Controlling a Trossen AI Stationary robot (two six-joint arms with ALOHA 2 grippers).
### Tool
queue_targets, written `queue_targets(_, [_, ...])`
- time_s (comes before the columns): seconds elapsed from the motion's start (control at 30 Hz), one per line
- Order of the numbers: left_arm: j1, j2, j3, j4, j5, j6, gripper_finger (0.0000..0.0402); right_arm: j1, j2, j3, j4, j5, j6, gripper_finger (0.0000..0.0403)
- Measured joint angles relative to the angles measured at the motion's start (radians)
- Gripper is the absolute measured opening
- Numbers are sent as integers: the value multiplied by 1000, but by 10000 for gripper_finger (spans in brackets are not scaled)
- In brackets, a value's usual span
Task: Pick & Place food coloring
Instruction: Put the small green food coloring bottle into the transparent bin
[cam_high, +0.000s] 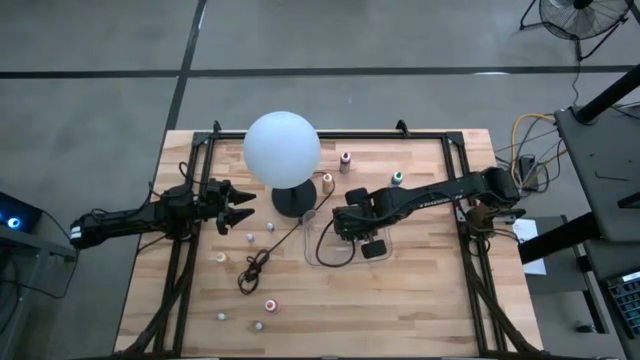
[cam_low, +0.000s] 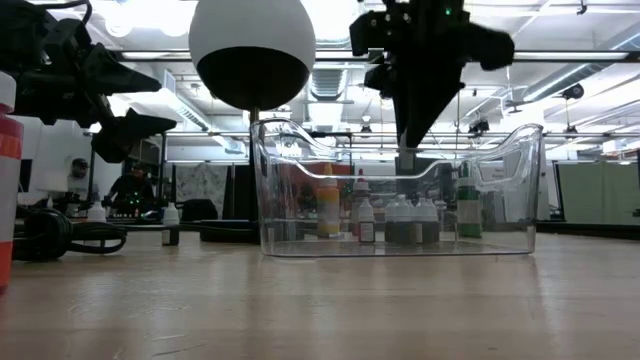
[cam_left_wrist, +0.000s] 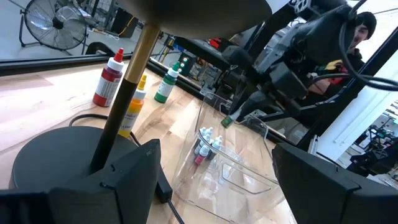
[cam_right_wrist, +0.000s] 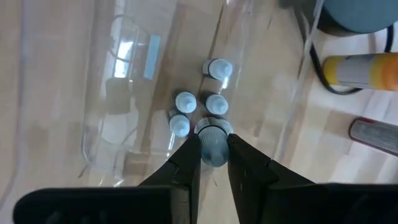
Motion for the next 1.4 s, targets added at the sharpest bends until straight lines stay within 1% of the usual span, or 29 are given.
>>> queue_targets(0.2, [0,0,0,0,0,0,279,0,1,-72,87,1,-18,54])
queue_targets(0.3, [0,0,0,0,0,0,279,0,1,-102,97,1,-20,54])
queue_targets(0.53, [0,0,0,0,0,0,279,-1,1,-147,169,2,-29,54])
queue_targets(0.77, [0,0,0,0,0,0,279,-9,14,-162,194,3,-60,54])
queue_targets(0.93, [0,0,0,0,0,0,279,-23,66,-153,186,-6,-78,54])
queue_targets(1.4, [0,0,0,0,0,0,279,-29,57,-151,175,-15,-84,54])
